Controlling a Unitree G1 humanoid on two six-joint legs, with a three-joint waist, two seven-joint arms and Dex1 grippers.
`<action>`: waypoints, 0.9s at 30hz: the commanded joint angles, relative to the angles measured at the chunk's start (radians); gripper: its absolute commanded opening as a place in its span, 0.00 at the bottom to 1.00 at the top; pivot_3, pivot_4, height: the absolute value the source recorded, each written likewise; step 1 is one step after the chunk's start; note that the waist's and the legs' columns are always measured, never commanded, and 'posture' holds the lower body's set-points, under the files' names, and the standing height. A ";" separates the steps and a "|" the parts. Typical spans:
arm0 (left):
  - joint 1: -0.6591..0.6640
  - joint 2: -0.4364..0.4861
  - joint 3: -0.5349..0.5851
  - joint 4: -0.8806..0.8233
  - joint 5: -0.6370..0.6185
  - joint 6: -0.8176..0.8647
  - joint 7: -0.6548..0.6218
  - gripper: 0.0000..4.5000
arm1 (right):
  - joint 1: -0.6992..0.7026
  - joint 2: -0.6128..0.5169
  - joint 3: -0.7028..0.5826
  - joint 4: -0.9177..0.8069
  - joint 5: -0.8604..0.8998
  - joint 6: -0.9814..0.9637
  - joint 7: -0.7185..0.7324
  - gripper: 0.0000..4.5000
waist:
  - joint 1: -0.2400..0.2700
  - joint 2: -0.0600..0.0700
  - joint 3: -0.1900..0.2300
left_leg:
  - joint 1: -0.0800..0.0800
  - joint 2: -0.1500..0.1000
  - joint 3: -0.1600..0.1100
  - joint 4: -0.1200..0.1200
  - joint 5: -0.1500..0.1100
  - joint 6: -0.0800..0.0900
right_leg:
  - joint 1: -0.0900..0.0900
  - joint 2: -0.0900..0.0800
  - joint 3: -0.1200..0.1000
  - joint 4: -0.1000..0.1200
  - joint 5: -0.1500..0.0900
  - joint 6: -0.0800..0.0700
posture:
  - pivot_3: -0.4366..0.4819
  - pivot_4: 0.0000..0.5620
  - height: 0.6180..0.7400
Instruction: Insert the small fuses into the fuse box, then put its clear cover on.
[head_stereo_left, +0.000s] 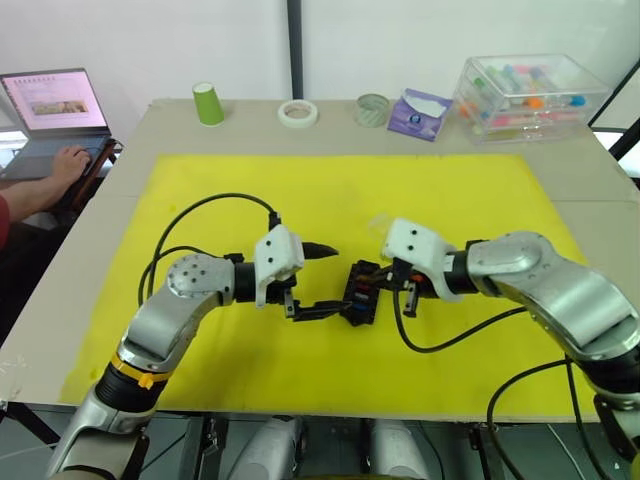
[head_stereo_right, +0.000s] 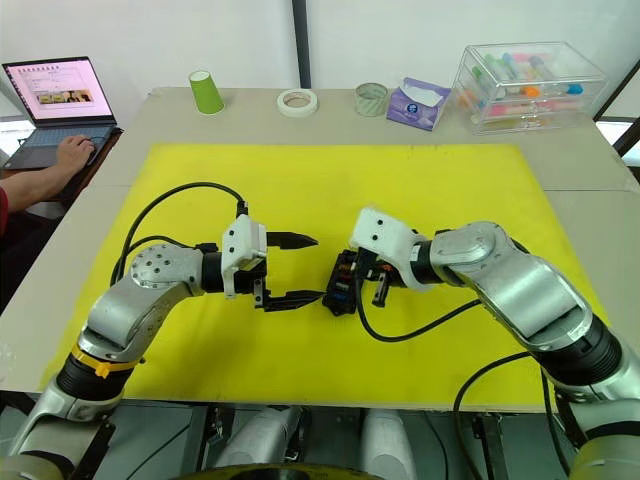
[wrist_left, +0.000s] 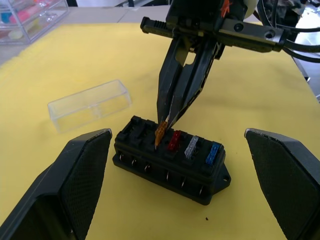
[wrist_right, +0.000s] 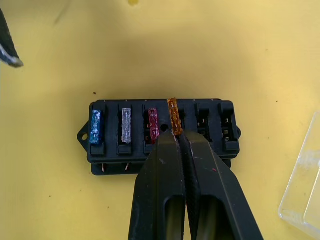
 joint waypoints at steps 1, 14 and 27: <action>-0.003 0.004 0.007 -0.019 -0.002 -0.013 0.000 1.00 | -0.018 0.006 -0.054 -0.026 0.029 0.012 0.004 0.00 | 0.000 0.000 0.000 | 0.000 0.000 0.000 0.000 0.000 0.000 | 0.000 0.000 0.000 0.000 0.000 0.000 | 0.48 0.27 1.00; -0.006 0.002 0.005 -0.021 -0.003 -0.009 0.003 1.00 | 0.003 -0.008 -0.029 -0.018 0.007 0.000 0.000 0.00 | 0.000 0.000 0.000 | 0.000 0.000 0.000 0.000 0.000 0.000 | 0.000 0.000 0.000 0.000 0.000 0.000 | 0.48 0.27 1.00; -0.009 0.005 0.007 -0.021 -0.005 -0.006 0.002 1.00 | 0.018 -0.018 -0.020 -0.006 -0.012 -0.016 0.005 0.00 | 0.000 0.000 0.000 | 0.000 0.000 0.000 0.000 0.000 0.000 | 0.000 0.000 0.000 0.000 0.000 0.000 | 0.48 0.27 1.00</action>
